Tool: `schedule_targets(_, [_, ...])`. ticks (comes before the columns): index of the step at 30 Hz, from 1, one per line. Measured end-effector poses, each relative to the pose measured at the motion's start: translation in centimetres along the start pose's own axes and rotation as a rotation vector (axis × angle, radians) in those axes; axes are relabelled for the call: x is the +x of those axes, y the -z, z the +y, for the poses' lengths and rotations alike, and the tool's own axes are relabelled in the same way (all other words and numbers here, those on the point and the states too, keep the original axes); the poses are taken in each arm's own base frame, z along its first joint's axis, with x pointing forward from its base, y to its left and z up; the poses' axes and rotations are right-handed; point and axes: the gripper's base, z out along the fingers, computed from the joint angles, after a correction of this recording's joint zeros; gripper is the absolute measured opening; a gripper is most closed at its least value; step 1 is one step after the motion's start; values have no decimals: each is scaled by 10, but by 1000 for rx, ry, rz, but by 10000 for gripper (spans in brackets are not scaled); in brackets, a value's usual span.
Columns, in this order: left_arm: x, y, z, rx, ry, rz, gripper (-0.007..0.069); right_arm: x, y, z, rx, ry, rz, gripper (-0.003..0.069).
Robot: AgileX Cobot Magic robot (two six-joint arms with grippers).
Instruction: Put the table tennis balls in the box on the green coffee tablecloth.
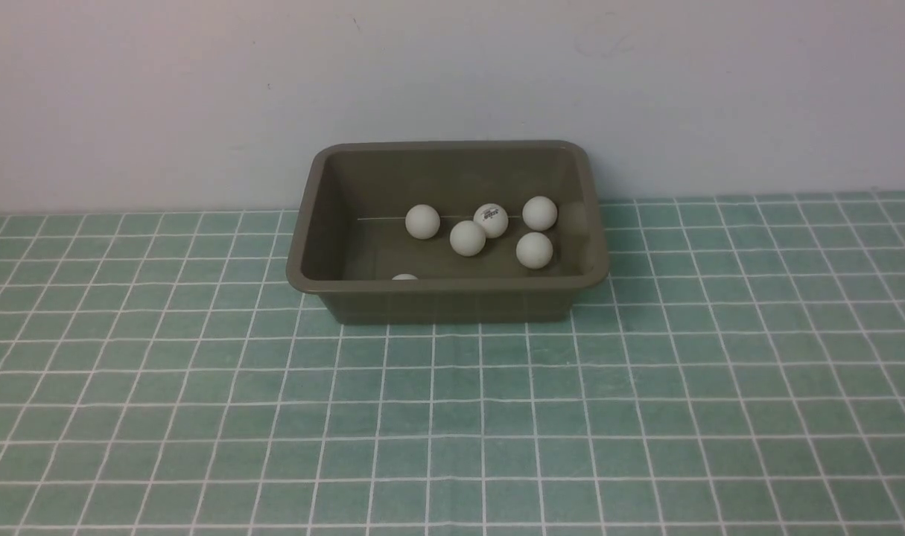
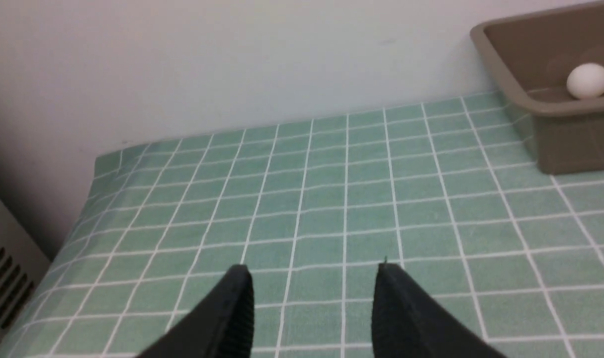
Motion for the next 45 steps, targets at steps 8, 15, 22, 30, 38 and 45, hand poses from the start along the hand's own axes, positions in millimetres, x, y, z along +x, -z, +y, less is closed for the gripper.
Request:
schedule_targets(8, [18,-3,0,16,-38,118,300,0,0,0,0,0,0,336])
schedule_targets(15, [37,-8,-3,30,-27,183,300,0,0,0,0,0,0,336])
schedule_targets(22, [44,-11,-5,46,-10,175,300,0,0,0,0,0,0,336])
schedule_targets(30, [43,-12,-5,48,3,148,300,0,0,0,0,0,0,336])
schedule_targets(38, [43,-12,-5,48,4,148,300,0,0,0,0,0,0,336])
schedule_targets(45, [43,-12,-5,48,4,148,300,0,0,0,0,0,0,336])
